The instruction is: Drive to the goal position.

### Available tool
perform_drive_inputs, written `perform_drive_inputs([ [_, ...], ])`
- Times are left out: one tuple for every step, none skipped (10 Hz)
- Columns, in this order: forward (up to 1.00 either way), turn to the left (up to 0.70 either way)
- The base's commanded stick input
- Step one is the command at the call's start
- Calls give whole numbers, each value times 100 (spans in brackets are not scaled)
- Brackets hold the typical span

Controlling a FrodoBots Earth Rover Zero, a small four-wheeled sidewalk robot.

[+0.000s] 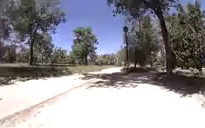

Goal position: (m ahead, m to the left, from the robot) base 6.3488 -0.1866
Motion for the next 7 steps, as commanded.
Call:
perform_drive_inputs([
  [85,0],
  [85,0],
  [85,0],
  [85,24],
  [85,34],
  [85,34],
  [85,24],
])
